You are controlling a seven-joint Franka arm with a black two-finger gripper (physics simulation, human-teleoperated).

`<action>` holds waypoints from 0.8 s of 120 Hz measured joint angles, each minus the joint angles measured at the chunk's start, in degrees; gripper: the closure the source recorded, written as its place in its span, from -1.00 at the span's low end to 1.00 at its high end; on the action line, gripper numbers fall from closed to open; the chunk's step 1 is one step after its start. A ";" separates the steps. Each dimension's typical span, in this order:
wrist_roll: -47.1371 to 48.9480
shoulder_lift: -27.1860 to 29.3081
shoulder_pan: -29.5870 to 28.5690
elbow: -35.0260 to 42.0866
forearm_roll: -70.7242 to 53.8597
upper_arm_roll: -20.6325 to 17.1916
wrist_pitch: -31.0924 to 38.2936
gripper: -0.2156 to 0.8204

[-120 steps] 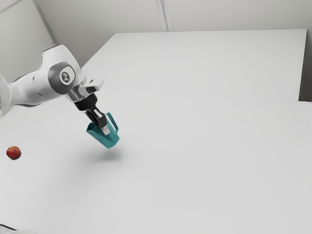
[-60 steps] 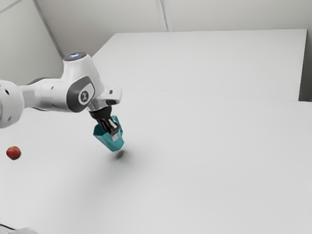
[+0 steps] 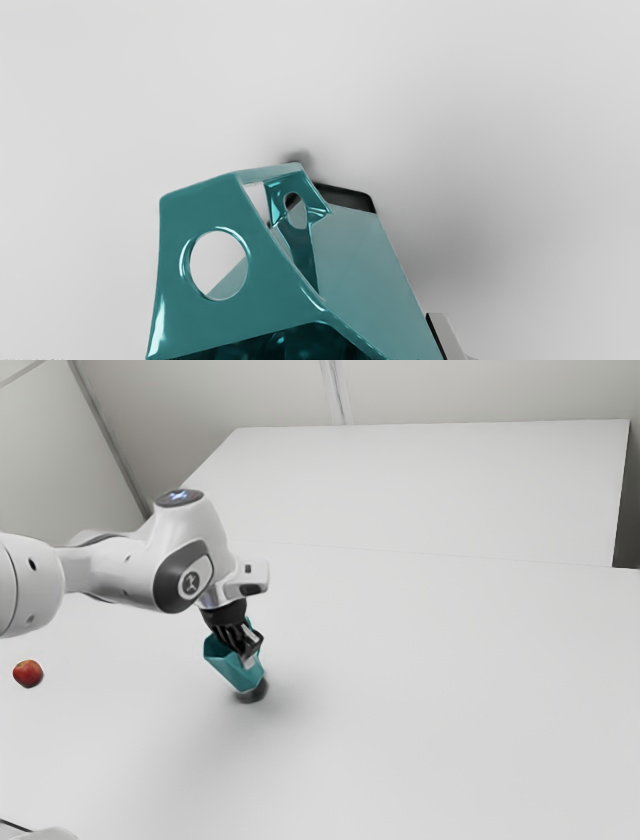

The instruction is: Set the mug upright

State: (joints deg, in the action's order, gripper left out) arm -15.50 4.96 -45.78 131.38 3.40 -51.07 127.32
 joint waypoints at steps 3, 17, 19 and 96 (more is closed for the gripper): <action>0.38 -0.08 -0.01 0.13 -0.09 -0.02 0.25 0.92; 1.96 -0.65 -0.02 0.65 -0.74 -0.33 1.23 0.91; 2.16 -0.77 0.01 0.70 -0.91 -0.35 1.33 0.91; 6.08 -2.91 0.44 1.67 -1.41 -0.52 2.94 0.03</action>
State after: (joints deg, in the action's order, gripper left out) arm -9.42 2.04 -45.34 133.04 1.99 -51.59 130.26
